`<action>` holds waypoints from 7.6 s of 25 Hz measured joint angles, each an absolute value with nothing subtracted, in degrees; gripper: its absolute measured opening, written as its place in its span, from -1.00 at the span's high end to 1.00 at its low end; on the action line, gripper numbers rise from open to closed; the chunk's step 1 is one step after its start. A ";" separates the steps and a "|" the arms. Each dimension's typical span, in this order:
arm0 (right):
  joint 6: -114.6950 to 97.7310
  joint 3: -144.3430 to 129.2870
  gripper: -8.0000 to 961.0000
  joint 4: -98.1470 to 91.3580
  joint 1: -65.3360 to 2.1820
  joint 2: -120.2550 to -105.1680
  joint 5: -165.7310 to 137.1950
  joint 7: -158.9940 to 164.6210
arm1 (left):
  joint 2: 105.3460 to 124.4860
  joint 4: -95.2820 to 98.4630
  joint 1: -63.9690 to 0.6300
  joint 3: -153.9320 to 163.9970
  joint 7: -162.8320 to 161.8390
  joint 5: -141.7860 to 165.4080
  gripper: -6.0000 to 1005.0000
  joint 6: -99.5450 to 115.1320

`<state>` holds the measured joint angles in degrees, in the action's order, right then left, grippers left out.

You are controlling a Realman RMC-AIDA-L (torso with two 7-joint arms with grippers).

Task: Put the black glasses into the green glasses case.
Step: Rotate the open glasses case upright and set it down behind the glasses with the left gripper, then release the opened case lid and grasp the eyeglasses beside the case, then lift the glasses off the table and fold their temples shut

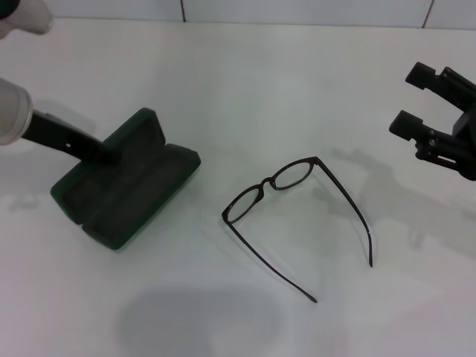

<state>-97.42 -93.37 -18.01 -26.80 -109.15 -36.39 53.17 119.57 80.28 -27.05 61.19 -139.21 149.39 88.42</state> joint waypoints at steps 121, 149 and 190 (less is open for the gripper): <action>-65.35 -114.69 0.07 -39.88 -72.24 -116.19 -118.29 105.49 | 119.26 21.93 -12.34 53.52 -51.17 71.72 0.79 104.29; -75.74 -94.83 0.87 -59.99 -55.02 -115.89 -123.38 105.41 | 119.38 21.53 -12.87 53.69 -51.15 71.57 0.80 105.31; -87.45 -75.64 0.87 -59.08 -29.43 -115.92 -76.95 79.92 | 119.97 15.97 -29.52 61.19 -48.87 70.48 0.91 111.92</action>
